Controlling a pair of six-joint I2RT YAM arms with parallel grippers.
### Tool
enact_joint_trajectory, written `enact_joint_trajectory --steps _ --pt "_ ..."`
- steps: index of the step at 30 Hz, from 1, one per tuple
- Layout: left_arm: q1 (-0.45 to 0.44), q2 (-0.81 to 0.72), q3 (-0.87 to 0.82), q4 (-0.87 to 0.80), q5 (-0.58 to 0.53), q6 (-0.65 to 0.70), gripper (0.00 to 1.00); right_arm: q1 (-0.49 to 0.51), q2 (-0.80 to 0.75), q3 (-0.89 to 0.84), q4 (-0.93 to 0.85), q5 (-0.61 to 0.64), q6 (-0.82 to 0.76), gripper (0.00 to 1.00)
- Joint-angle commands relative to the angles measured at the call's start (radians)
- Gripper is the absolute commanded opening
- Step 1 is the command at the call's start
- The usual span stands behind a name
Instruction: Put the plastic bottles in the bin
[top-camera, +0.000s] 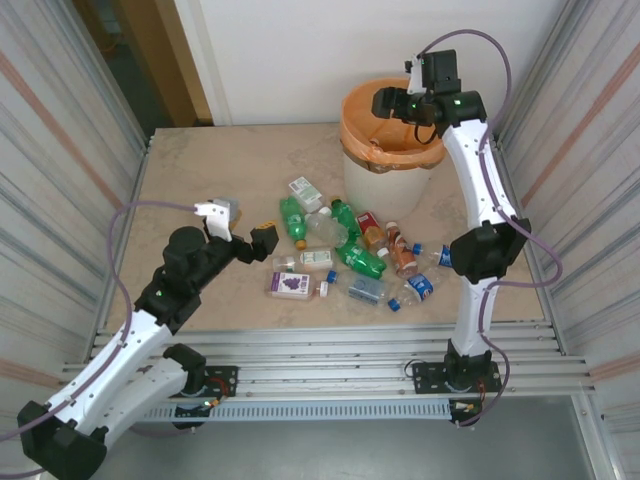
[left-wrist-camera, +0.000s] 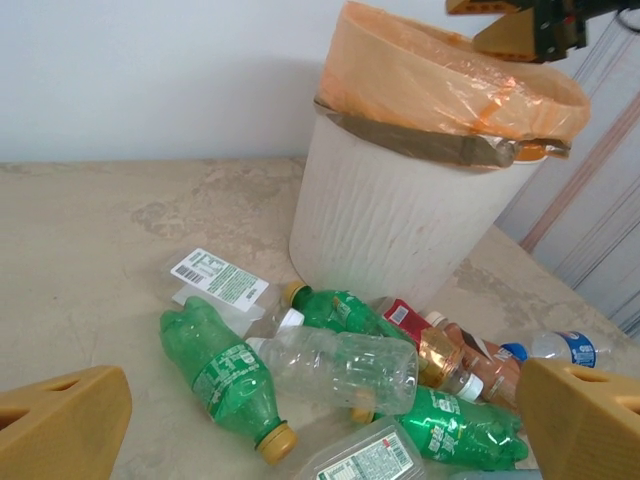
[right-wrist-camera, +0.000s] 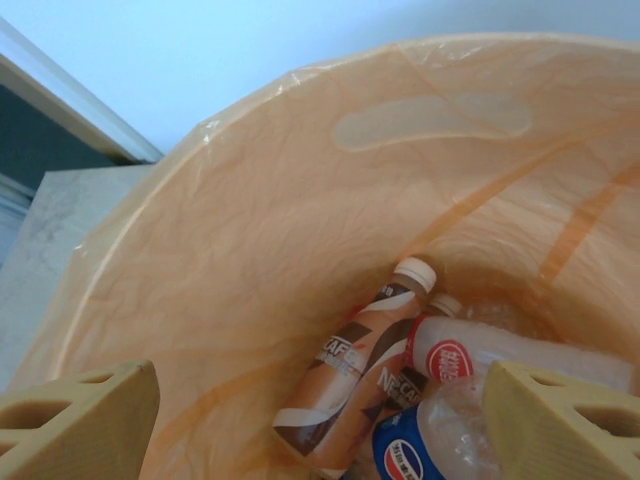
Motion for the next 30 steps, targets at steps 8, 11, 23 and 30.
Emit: enact_joint_trajectory --steps 8,11,23,30 --pt "-0.007 -0.008 0.012 -0.017 -0.041 -0.008 0.99 0.022 -0.291 -0.186 0.023 0.134 -0.061 0.94" --pt "-0.006 -0.009 0.010 -0.019 -0.049 -0.007 0.99 0.022 -0.395 -0.325 0.058 0.181 -0.048 0.99" --pt "0.003 0.018 0.005 0.003 -0.072 -0.014 0.99 0.012 -0.927 -0.979 0.151 0.292 0.074 0.98" --pt "0.004 0.067 0.006 0.039 -0.064 -0.042 0.99 0.008 -1.137 -1.196 0.054 0.412 0.218 0.98"
